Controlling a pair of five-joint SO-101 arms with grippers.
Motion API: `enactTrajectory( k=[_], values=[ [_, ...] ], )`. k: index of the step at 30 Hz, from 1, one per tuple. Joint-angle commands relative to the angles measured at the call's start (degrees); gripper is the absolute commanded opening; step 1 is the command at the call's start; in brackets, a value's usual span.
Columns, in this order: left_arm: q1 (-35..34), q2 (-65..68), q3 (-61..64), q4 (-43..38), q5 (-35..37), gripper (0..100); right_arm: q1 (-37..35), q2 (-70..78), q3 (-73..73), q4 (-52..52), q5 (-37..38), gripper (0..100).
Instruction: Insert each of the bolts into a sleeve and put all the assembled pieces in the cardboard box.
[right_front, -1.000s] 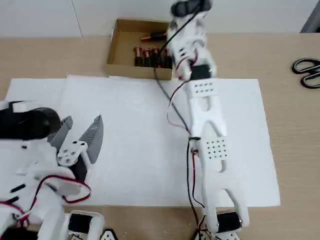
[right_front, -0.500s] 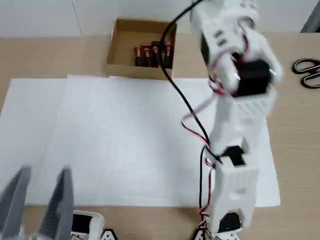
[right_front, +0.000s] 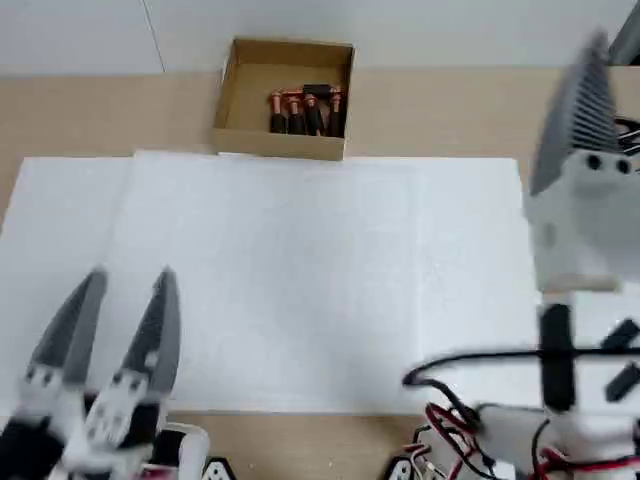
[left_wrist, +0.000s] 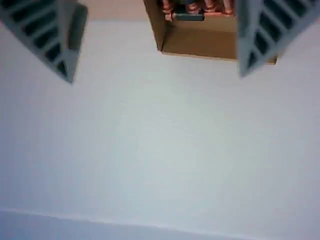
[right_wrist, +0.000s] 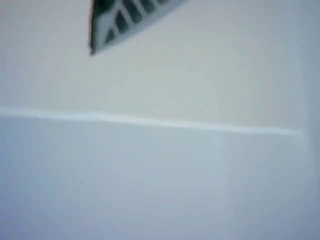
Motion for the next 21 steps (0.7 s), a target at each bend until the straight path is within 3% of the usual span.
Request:
enactTrajectory(
  k=[1,6,10,21],
  values=[
    [-0.53,-0.26,11.03,-9.76,-0.53,20,3.38,-9.19,16.18,0.31,0.62,23.5],
    [-7.3,-0.26,24.4,-22.59,-0.35,20,-0.04,-28.18,50.81,-0.22,0.62,23.5],
    [-11.25,-0.26,31.43,-27.96,-0.26,20,-2.51,-42.07,81.58,-5.32,0.53,23.5],
    [-11.43,-0.26,41.71,-30.42,-0.18,20,-2.33,-74.24,151.3,-59.91,0.62,23.5]
  ],
)
